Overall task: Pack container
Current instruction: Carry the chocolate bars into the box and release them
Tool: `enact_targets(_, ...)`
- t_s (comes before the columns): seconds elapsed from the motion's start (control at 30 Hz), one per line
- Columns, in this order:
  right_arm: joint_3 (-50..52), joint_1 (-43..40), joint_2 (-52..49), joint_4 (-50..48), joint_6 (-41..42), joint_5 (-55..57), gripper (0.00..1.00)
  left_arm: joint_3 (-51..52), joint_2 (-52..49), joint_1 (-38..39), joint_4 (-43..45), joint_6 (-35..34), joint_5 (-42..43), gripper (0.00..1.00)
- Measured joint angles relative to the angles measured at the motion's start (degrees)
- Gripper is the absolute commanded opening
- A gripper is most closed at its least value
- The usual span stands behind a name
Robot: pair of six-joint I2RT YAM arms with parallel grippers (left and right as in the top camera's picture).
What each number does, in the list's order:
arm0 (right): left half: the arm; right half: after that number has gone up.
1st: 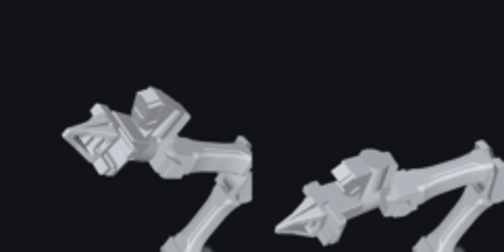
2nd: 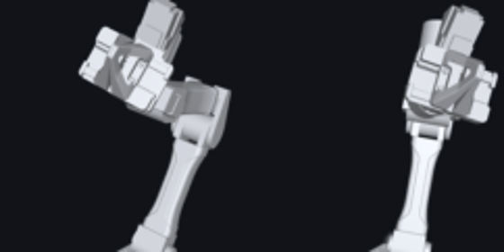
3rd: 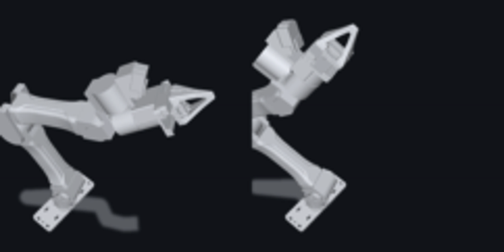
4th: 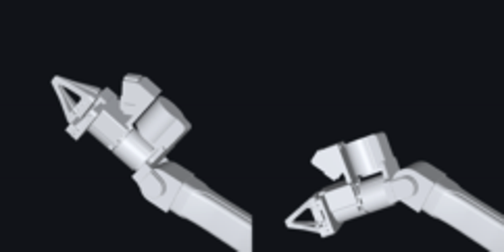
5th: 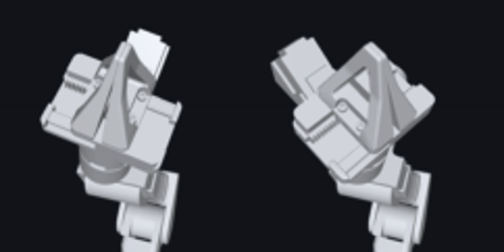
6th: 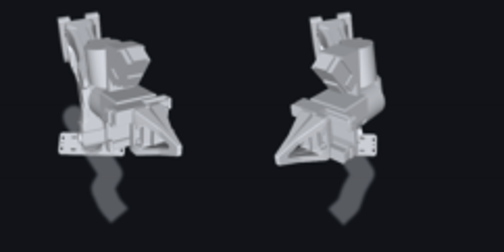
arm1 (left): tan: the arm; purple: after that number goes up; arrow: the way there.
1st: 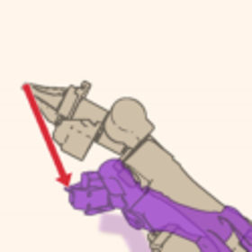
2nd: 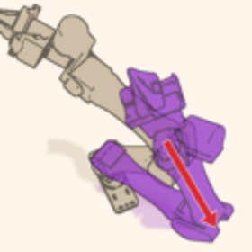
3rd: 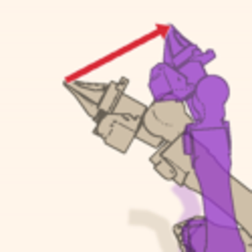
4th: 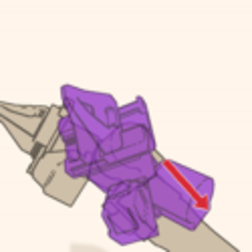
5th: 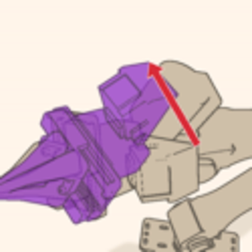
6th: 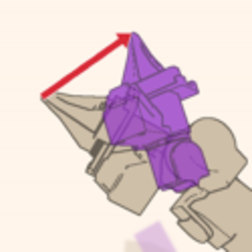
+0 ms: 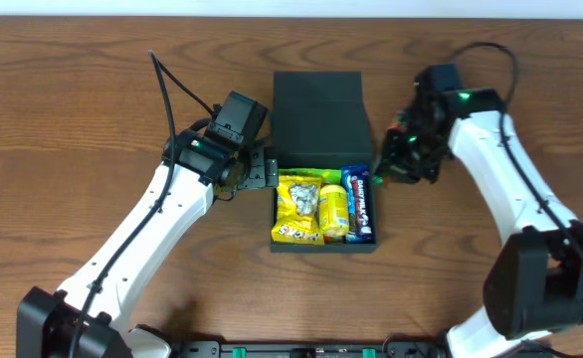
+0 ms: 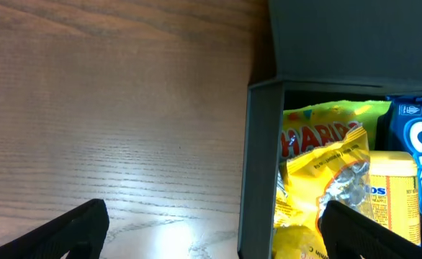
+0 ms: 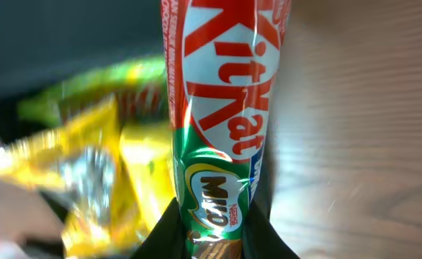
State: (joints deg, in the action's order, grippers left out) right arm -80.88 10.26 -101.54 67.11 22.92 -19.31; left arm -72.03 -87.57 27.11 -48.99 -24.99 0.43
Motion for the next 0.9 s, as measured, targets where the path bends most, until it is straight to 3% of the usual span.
enact_targets(0.37, 0.1, 12.2, 0.0, 7.0, -11.1, 1.9, 0.01, 0.0, 0.0, 0.0, 0.0, 0.0, 0.0, 0.95)
enact_targets(0.7, 4.0, 14.9, 0.0, 7.1, -4.7, 3.4, 0.02, 0.0, 0.0, 0.0, -0.3, 0.0, 0.0, 0.95)
enact_targets(0.73, 4.3, 14.9, 0.0, 7.1, -4.3, 3.5, 0.13, 0.0, 0.0, 0.0, -0.3, 0.0, 0.0, 0.95)
enact_targets(0.8, 4.8, 14.9, 0.0, 7.0, -3.5, 3.8, 0.63, 0.0, 0.0, 0.0, -0.3, 0.0, 0.0, 0.95)
enact_targets(0.83, 4.9, 14.9, 0.0, 7.0, -3.3, 4.2, 0.70, 0.0, 0.0, 0.0, -0.3, 0.0, 0.0, 0.95)
enact_targets(0.9, 4.9, 14.9, 0.0, 7.0, -3.0, 5.0, 0.73, 0.0, 0.0, 0.0, -0.3, 0.0, 0.0, 0.95)
